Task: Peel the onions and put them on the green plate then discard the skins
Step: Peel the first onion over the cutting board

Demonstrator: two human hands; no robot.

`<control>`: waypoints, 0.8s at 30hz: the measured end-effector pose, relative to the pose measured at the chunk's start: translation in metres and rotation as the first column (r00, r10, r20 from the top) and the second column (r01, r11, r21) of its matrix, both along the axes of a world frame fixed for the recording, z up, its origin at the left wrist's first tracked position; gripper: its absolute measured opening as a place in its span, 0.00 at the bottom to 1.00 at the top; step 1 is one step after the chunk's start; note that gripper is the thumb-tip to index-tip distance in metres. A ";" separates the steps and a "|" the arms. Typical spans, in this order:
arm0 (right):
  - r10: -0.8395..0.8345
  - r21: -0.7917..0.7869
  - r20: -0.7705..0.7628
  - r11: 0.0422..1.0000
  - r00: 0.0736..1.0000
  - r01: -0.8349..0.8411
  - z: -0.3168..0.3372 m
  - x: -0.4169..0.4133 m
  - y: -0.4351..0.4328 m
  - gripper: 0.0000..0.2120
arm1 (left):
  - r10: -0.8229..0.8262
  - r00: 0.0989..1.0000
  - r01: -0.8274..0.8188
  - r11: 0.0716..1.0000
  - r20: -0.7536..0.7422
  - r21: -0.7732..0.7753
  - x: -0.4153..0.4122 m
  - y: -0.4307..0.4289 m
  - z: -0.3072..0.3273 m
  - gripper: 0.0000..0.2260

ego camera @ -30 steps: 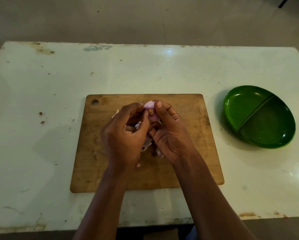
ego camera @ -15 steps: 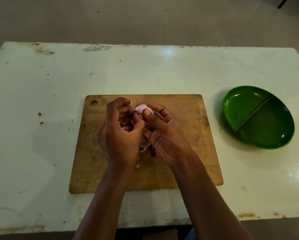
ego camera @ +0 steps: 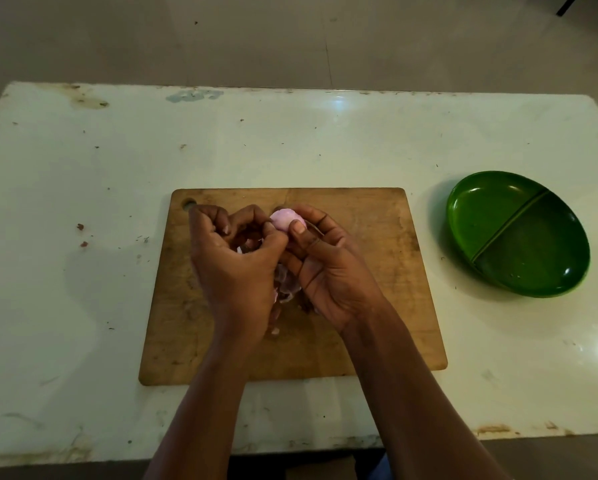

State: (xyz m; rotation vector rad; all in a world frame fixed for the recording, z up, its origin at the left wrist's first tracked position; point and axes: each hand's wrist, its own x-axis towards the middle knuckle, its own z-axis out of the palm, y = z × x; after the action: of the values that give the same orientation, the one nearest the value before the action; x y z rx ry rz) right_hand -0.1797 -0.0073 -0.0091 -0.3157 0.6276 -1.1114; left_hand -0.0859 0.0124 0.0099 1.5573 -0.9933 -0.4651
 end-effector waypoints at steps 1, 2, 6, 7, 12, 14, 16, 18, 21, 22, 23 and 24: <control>0.002 -0.002 -0.001 1.000 1.000 -0.002 0.000 0.000 0.000 0.16 | -0.006 1.000 0.006 1.000 -0.014 0.002 0.000 0.000 0.001 0.18; 0.004 -0.001 -0.004 1.000 1.000 -0.004 -0.001 0.000 0.000 0.17 | -0.012 1.000 0.012 1.000 -0.029 0.005 0.000 0.000 0.002 0.18; 0.010 0.011 -0.024 1.000 1.000 -0.010 0.000 -0.001 -0.001 0.19 | -0.021 0.995 0.023 0.999 -0.096 0.024 0.000 -0.001 0.003 0.18; 0.011 0.015 -0.023 1.000 1.000 -0.011 0.000 -0.001 -0.001 0.19 | -0.017 0.994 0.020 0.999 -0.108 0.030 0.000 -0.001 0.003 0.19; 0.019 0.033 -0.017 0.999 1.000 -0.019 0.002 -0.002 0.000 0.20 | 0.004 0.982 0.009 0.998 -0.187 0.068 0.002 -0.003 0.002 0.20; 0.013 0.041 -0.006 0.999 1.000 -0.013 0.002 -0.001 0.000 0.21 | 0.014 0.975 0.005 0.996 -0.222 0.084 0.002 -0.004 0.003 0.20; 0.012 0.049 0.009 0.999 1.000 -0.012 0.002 -0.001 0.000 0.19 | 0.031 0.961 -0.001 0.994 -0.273 0.109 0.004 -0.005 0.003 0.19; 0.018 0.054 0.021 0.998 1.000 -0.019 0.002 -0.001 0.001 0.17 | 0.050 0.929 -0.003 0.992 -0.366 0.126 0.007 -0.007 0.002 0.20; 0.027 0.051 0.032 0.998 0.999 -0.029 0.001 0.000 0.001 0.17 | 0.045 0.864 0.014 0.993 -0.502 0.113 0.011 -0.009 0.001 0.21; 0.031 0.048 0.037 0.998 0.999 -0.032 0.001 0.001 0.001 0.18 | 0.046 0.847 0.010 0.995 -0.529 0.102 0.012 -0.009 0.002 0.20; 0.034 0.047 0.042 0.998 0.999 -0.036 0.001 0.002 0.001 0.18 | 0.046 0.833 0.004 0.996 -0.551 0.089 0.012 -0.009 0.002 0.18; 0.037 0.046 0.045 0.998 0.998 -0.039 0.001 0.002 0.001 0.19 | 0.046 0.825 0.000 0.997 -0.563 0.081 0.013 -0.009 0.003 0.17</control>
State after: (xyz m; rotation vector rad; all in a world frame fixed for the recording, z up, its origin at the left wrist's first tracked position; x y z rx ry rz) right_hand -0.1777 -0.0066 -0.0082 -0.2609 0.6059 -1.0629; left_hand -0.0733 0.0033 0.0128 1.3700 -0.4955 -0.8982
